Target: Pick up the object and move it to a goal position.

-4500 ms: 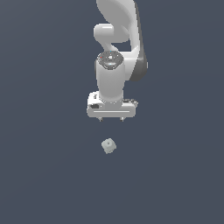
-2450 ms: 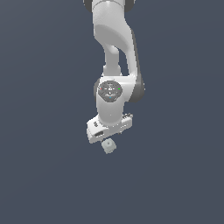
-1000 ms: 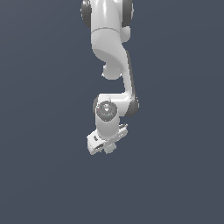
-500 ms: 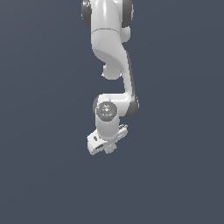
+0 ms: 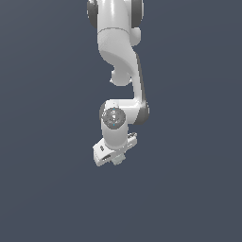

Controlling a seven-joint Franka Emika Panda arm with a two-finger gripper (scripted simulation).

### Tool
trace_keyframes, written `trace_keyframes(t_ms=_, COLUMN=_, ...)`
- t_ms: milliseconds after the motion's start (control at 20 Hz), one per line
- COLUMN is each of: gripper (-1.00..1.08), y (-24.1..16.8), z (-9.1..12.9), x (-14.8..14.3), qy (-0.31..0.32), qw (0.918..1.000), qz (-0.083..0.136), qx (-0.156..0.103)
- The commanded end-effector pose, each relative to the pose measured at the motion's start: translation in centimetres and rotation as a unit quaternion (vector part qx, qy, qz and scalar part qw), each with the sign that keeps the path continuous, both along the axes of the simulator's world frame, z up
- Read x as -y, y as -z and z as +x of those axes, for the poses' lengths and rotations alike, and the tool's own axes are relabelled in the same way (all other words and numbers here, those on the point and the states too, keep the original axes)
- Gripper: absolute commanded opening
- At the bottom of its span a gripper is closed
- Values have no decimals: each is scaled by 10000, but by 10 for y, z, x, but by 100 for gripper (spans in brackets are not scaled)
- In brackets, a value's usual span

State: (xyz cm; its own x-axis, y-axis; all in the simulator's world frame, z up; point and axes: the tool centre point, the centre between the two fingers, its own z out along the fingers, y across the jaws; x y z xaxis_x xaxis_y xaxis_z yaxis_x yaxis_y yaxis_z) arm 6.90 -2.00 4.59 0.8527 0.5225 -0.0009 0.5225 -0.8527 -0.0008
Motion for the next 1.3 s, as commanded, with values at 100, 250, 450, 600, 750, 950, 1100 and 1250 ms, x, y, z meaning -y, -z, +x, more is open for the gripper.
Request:
trace_keyframes(t_ms=100, gripper=-100, y=-15, z=-6, x=8, qy=3, qw=10000, qz=-1, qx=6)
trace_keyframes(t_ms=250, gripper=-100, y=-31, z=-12, x=16, qy=3, qw=10000, qz=-1, qx=6)
trace_keyframes(t_ms=450, gripper=-100, y=-58, z=-24, x=31, qy=2, qw=10000, qz=-4, qx=5)
trace_keyframes(t_ms=600, gripper=-100, y=-85, z=-34, x=45, qy=2, qw=10000, qz=-4, qx=5)
trace_keyframes(t_ms=750, gripper=-100, y=-115, z=-46, x=61, qy=2, qw=10000, qz=-4, qx=5)
trace_keyframes(t_ms=950, gripper=-100, y=-157, z=-63, x=83, qy=2, qw=10000, qz=0, qx=6)
trace_keyframes(t_ms=1100, gripper=-100, y=-189, z=-75, x=99, qy=1, qw=10000, qz=2, qx=6)
trace_keyframes(t_ms=1250, gripper=-100, y=-220, z=-87, x=115, qy=1, qw=10000, qz=5, qx=7)
